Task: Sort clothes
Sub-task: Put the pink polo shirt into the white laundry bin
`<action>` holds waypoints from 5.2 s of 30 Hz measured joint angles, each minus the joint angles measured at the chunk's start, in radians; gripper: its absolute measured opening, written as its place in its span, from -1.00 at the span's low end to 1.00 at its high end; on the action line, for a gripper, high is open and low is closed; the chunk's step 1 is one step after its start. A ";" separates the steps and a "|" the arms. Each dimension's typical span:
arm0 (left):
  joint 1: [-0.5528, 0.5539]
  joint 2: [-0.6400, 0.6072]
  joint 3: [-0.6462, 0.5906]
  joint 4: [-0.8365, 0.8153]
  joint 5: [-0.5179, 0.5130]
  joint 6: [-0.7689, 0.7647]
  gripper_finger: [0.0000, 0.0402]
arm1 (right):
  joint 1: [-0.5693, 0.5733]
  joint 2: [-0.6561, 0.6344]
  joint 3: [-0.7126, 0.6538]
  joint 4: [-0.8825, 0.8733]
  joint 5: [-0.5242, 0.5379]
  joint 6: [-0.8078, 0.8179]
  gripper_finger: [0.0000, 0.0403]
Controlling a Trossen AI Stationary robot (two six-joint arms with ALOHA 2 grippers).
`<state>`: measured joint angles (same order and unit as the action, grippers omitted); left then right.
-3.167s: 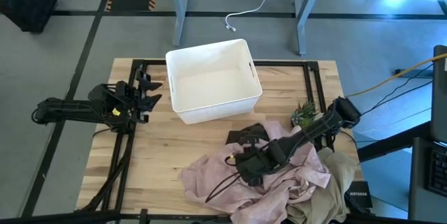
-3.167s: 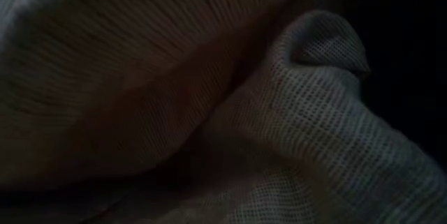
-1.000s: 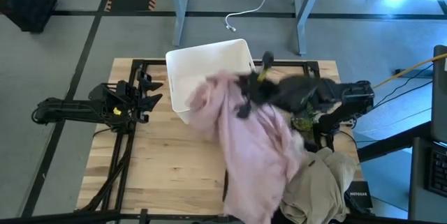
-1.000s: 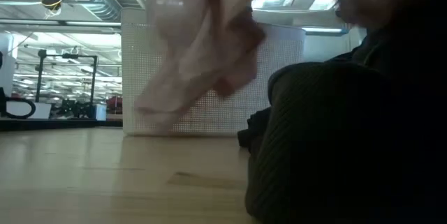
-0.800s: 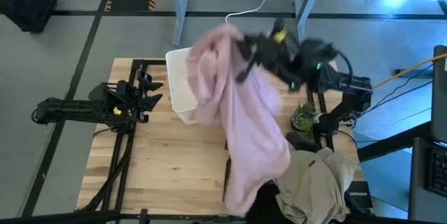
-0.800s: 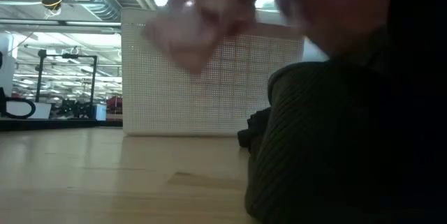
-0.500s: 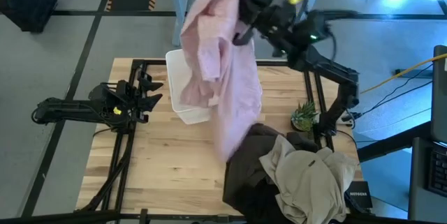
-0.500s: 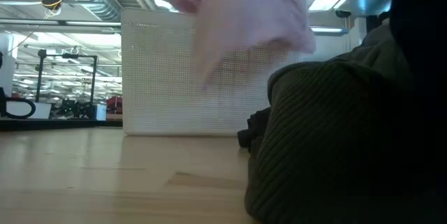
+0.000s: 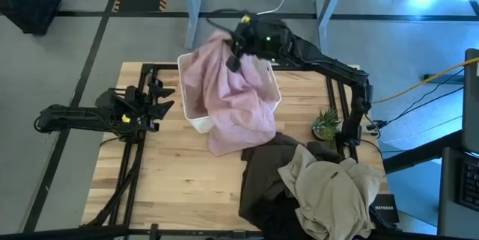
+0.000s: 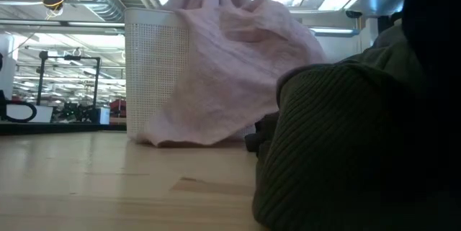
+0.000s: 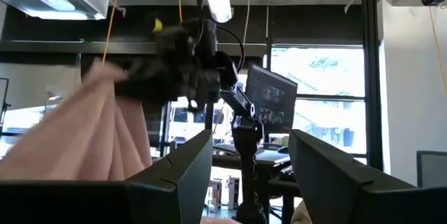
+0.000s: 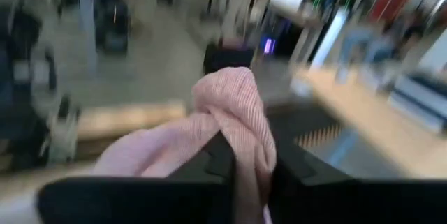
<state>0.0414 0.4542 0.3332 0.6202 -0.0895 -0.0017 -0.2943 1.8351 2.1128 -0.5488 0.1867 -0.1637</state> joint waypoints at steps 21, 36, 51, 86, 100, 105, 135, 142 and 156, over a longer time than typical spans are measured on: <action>0.000 0.000 0.000 -0.013 0.000 -0.003 -0.08 | 0.439 -0.156 -0.142 -0.867 0.032 0.400 -0.12; 0.000 0.000 0.000 -0.012 0.000 -0.036 -0.08 | 0.608 -0.153 -0.855 -0.602 0.464 0.500 -0.12; 0.000 -0.002 0.000 -0.002 0.000 -0.022 -0.08 | 0.512 -0.155 -0.643 0.335 0.460 -0.109 -0.12; 0.000 -0.002 0.000 0.002 0.000 -0.108 -0.08 | 0.759 -0.160 -0.832 -0.652 0.523 0.518 -0.12; 0.000 -0.002 0.000 -0.011 0.000 -0.104 -0.08 | 0.689 -0.598 -1.067 -0.203 0.410 0.636 -0.13; 0.000 -0.002 0.000 -0.009 0.000 -0.104 -0.08 | 0.637 -0.639 -1.232 0.051 0.344 0.657 -0.13; 0.000 0.000 0.000 -0.008 0.000 -0.105 -0.08 | 0.472 -0.491 -1.001 0.680 0.315 -0.035 -0.94; 0.000 0.000 0.000 -0.005 0.000 -0.103 -0.08 | 0.259 -0.477 -0.772 0.708 0.305 -0.200 -0.96; 0.000 0.000 0.000 0.000 0.000 -0.095 -0.08 | 0.038 -0.359 -0.702 0.676 0.182 -0.049 -0.56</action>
<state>0.0410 0.4541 0.3336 0.6205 -0.0898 -0.0972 -0.2567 1.4759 1.4113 0.1276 0.3685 -0.2130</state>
